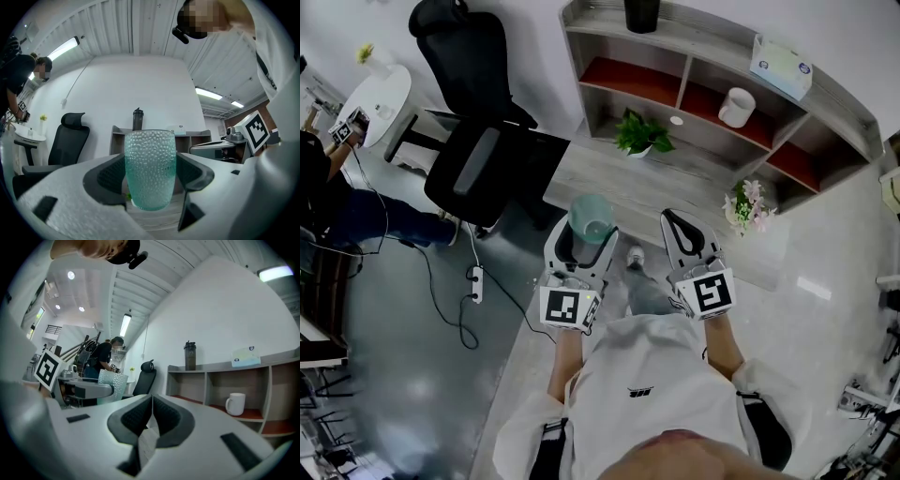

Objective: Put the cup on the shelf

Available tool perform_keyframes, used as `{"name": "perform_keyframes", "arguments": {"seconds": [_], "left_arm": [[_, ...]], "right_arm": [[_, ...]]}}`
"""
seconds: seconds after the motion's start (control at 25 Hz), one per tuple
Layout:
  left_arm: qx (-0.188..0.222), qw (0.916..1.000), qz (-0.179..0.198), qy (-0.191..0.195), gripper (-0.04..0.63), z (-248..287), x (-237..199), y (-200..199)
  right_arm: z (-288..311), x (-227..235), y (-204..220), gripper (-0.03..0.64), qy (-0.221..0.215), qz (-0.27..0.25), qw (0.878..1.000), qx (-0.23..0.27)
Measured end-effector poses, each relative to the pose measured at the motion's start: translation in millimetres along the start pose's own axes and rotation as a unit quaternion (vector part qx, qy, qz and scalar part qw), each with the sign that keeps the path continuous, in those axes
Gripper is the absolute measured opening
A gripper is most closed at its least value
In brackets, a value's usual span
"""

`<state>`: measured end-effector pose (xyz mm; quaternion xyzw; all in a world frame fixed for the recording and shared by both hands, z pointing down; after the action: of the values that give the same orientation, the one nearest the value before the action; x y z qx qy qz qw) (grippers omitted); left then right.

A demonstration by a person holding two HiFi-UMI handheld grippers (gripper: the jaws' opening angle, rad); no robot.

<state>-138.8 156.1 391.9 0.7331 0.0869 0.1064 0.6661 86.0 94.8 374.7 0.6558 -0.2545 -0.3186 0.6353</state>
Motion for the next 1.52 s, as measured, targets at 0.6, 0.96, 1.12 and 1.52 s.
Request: {"name": "perform_keyframes", "arguments": {"seconds": [0.6,0.96,1.12,1.52], "left_arm": [[-0.007,0.9999,0.007,0.01,0.359,63,-45,3],[-0.008,0.9998,0.005,0.018,0.359,109,-73,8],[-0.011,0.9996,0.004,0.027,0.359,131,-82,13],[-0.014,0.999,0.005,0.042,0.359,179,-101,24]], "right_arm": [[69,33,4,0.031,0.006,0.012,1.0,0.001],[113,57,4,0.031,0.007,0.013,1.0,-0.003],[129,70,7,0.031,0.013,0.015,1.0,-0.007],[165,99,11,0.031,0.02,0.017,1.0,-0.011]]}}
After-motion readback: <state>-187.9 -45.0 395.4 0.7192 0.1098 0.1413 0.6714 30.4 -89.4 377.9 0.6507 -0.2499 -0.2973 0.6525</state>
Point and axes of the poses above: the fingertips, and each gripper's own axes: z forward along the fingers, x to its right, y out of its underside, the point moved 10 cm from there along -z, backward along the fingers, and after that the axes turned 2 degrees about z, right-handed, at the moved point
